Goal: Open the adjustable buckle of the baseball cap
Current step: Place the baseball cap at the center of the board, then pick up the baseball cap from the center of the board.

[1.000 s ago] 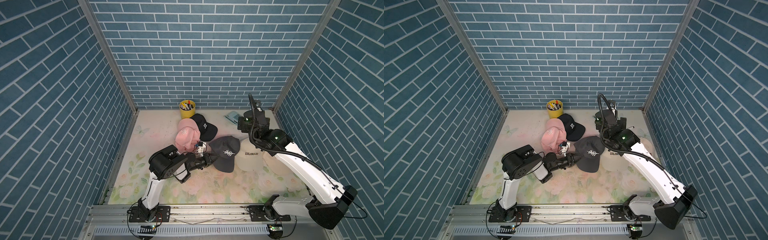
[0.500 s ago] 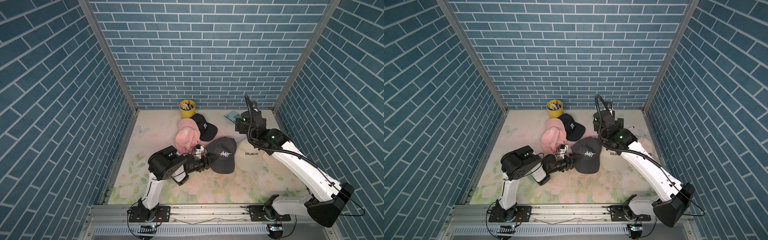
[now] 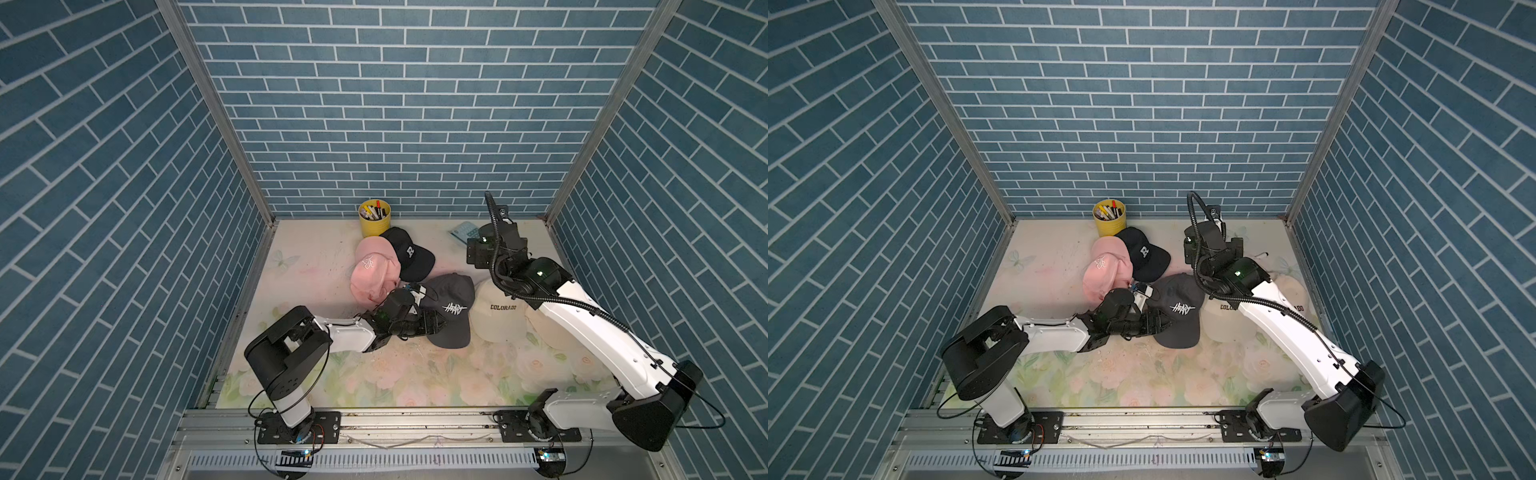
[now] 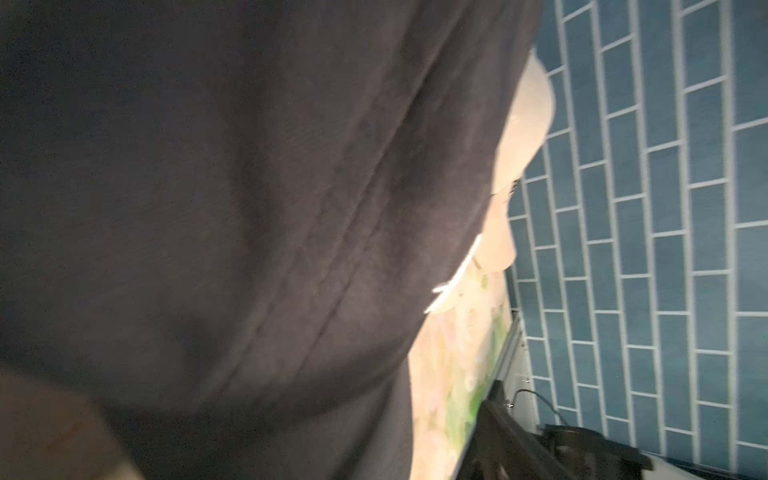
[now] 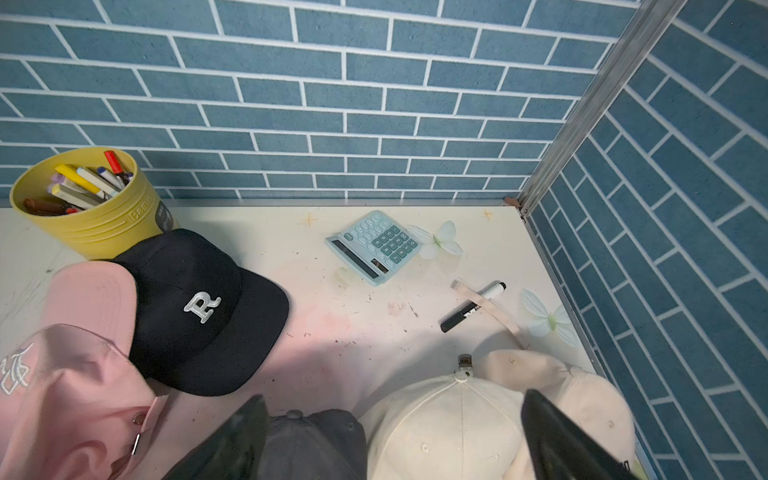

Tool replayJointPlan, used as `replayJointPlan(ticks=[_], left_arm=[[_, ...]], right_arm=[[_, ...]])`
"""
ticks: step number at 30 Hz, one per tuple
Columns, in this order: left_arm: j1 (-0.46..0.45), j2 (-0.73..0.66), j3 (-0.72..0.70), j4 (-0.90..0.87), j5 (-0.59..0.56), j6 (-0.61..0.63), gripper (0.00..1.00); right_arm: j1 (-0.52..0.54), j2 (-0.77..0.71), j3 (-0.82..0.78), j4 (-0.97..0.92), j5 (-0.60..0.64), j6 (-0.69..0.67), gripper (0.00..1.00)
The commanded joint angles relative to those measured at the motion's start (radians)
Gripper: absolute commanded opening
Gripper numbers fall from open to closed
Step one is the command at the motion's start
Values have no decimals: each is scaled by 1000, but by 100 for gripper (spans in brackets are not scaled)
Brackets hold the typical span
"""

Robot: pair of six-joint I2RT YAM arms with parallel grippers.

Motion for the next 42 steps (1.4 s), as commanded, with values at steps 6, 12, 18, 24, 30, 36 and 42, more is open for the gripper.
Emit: replayJointPlan(ticks=[6, 12, 18, 24, 30, 36, 42], left_arm=[[-42, -3, 31, -329, -67, 137, 82], [-84, -17, 200, -633, -251, 300, 83], [-100, -3, 282, -822, -331, 383, 83], [-97, -39, 347, -914, -421, 420, 83], [52, -125, 394, -902, -428, 463, 83], [272, -214, 443, -859, -412, 524, 82], [520, -181, 505, -810, -336, 566, 82]], right_arm=[[-8, -22, -47, 40, -13, 14, 94], [-29, -16, -61, 57, -41, 8, 94], [-56, 29, -35, 67, -76, -24, 94], [-102, 100, 13, 76, -164, -70, 93], [-103, 240, 121, 56, -302, -135, 92], [-102, 435, 294, 11, -546, -169, 89], [-97, 660, 486, -42, -733, -193, 84]])
